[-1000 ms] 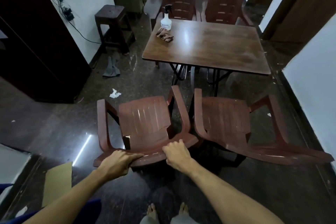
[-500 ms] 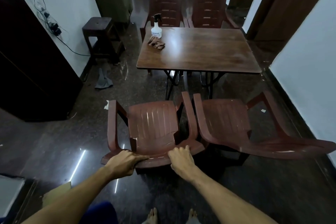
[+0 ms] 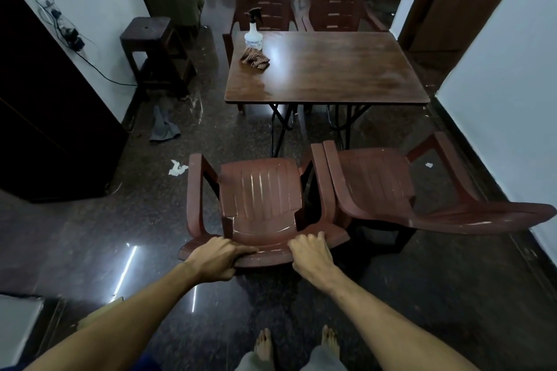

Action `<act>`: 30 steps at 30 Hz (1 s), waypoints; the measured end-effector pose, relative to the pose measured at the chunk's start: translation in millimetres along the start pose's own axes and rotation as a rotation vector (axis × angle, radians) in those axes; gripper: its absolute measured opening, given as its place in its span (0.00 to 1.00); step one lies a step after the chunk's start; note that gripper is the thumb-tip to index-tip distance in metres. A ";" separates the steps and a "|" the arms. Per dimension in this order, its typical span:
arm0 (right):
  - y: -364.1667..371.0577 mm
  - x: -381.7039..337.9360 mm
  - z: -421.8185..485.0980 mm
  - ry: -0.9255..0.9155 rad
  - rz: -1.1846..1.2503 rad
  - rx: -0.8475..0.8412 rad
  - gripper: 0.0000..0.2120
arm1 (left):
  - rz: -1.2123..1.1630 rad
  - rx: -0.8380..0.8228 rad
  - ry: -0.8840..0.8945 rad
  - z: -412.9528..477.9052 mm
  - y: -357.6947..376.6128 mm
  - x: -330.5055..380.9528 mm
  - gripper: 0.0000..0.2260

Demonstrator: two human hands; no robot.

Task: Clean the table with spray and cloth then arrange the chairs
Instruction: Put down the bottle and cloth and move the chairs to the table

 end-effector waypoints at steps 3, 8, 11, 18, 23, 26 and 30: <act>0.7 0.3 -1.8 0.000 -0.015 -0.001 0.15 | -0.007 0.009 -0.024 2.4 -0.6 1.7 0.33; -1.2 0.7 4.1 -0.013 -0.008 -0.011 0.15 | -0.060 0.043 -0.024 3.8 -7.8 2.3 0.37; -2.8 4.4 7.7 -0.014 -0.011 -0.026 0.14 | -0.061 0.046 -0.019 7.4 -10.0 1.0 0.36; 0.2 3.1 10.1 -0.035 -0.009 -0.027 0.12 | -0.070 0.022 -0.048 7.0 -4.4 -3.4 0.35; 1.3 1.6 14.1 -0.057 -0.011 -0.069 0.16 | -0.059 -0.001 -0.076 8.0 -4.3 -4.9 0.29; 8.9 2.8 19.6 -0.122 0.049 -0.172 0.28 | -0.072 -0.054 -0.104 9.4 -6.4 -4.7 0.28; 4.2 1.5 18.3 -0.210 0.294 -0.333 0.47 | -0.205 -0.158 -0.185 4.9 -9.9 -4.1 0.37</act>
Point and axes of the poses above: each hand's wrist, its own z-axis towards the middle knuckle, its own y-axis out of the palm, x = y × z, the point moved 8 cm from there along z, towards the middle knuckle, and after that the axes turned 3 degrees about -y, right-handed, at the moved point
